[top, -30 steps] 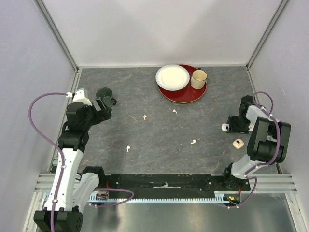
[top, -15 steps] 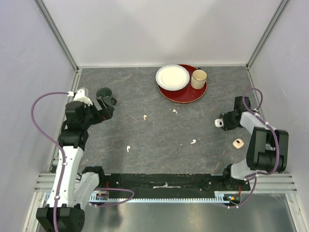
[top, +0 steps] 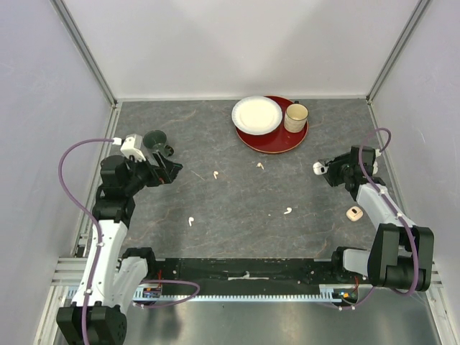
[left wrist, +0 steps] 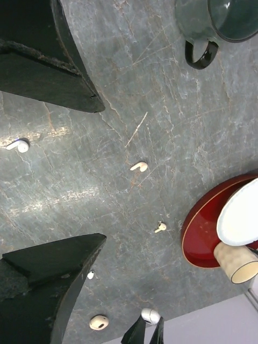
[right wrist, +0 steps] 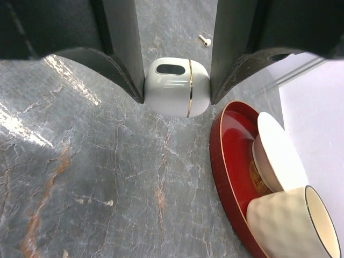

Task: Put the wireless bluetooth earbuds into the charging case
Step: Pick up the charging case at the center of the board.

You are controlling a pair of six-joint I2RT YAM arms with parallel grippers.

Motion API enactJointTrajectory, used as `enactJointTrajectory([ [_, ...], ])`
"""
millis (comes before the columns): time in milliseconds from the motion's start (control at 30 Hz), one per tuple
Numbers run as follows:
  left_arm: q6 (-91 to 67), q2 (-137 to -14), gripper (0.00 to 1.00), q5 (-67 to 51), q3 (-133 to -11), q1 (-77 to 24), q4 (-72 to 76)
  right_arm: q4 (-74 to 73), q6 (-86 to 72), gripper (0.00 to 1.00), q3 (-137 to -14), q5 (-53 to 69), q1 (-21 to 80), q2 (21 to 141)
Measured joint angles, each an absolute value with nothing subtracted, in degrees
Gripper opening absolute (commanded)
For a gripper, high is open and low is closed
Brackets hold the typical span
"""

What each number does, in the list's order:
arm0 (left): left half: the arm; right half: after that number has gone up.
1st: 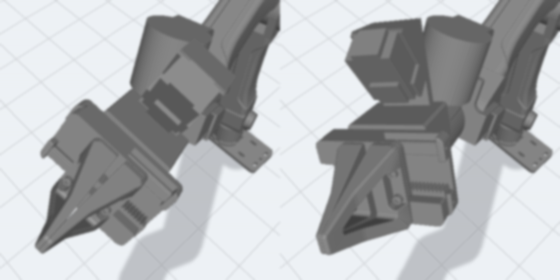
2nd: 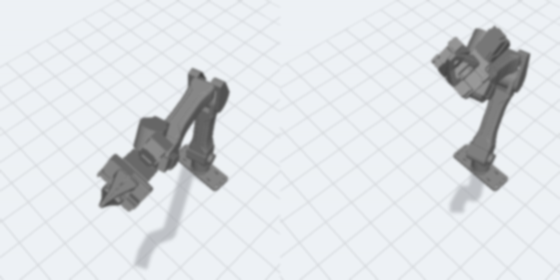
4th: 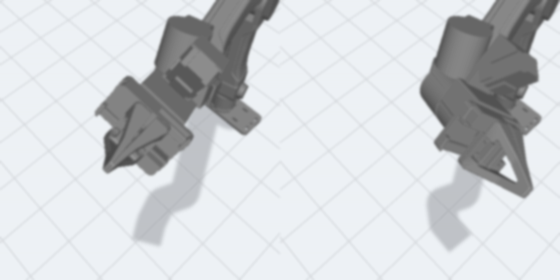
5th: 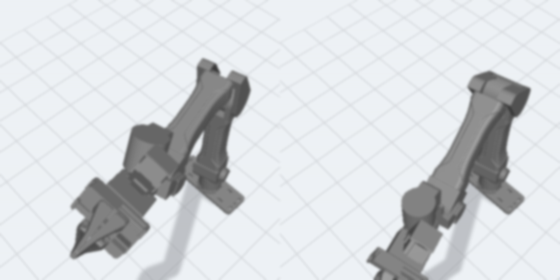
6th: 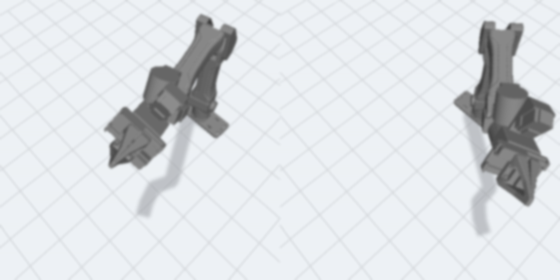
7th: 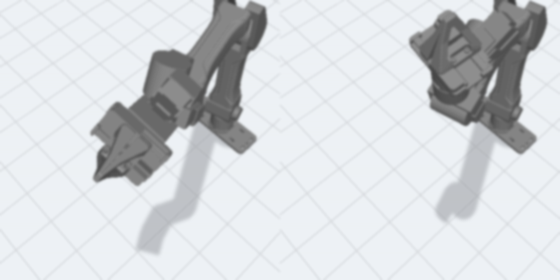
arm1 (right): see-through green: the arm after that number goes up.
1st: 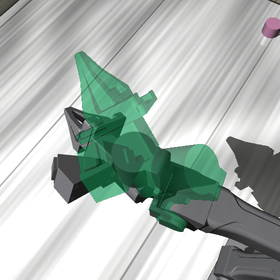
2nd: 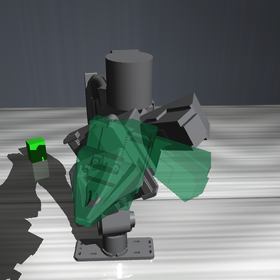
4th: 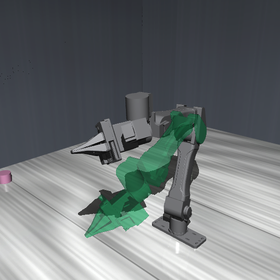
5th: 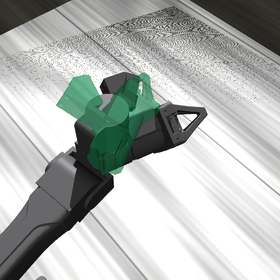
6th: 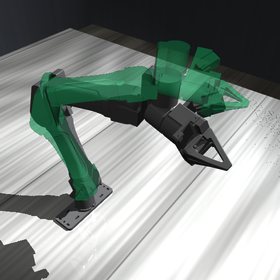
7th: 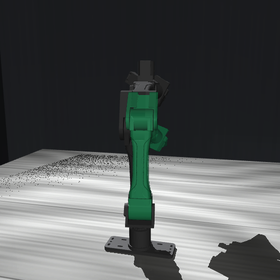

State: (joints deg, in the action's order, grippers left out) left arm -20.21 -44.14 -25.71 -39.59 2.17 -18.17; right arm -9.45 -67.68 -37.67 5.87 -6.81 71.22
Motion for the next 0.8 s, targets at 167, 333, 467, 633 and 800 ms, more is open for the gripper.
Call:
enactJointTrajectory([
  [167, -20.14, -43.42, 1.00, -26.59, -35.07, 2.11, -12.62, -12.75, -67.02, 0.00, -39.20, 8.82, -6.76, 71.48],
  [333, -19.94, -48.01, 1.00, -25.21, -34.74, 1.80, -11.97, -20.16, -65.17, 0.00, -43.18, 9.06, -6.48, 70.89],
  [467, -19.90, -48.53, 1.00, -24.49, -34.74, 1.15, -12.19, -23.55, -62.54, 0.00, -43.55, 10.28, -6.66, 67.22],
  [633, -19.92, -42.85, 1.00, -25.50, -35.07, 1.10, -12.32, -23.20, -60.71, 0.00, -42.09, 13.98, -6.76, 60.05],
  [800, -19.94, -37.71, 1.00, -27.31, -35.07, 0.62, -11.75, -21.71, -61.71, 0.00, -38.83, 19.46, -6.76, 56.80],
])
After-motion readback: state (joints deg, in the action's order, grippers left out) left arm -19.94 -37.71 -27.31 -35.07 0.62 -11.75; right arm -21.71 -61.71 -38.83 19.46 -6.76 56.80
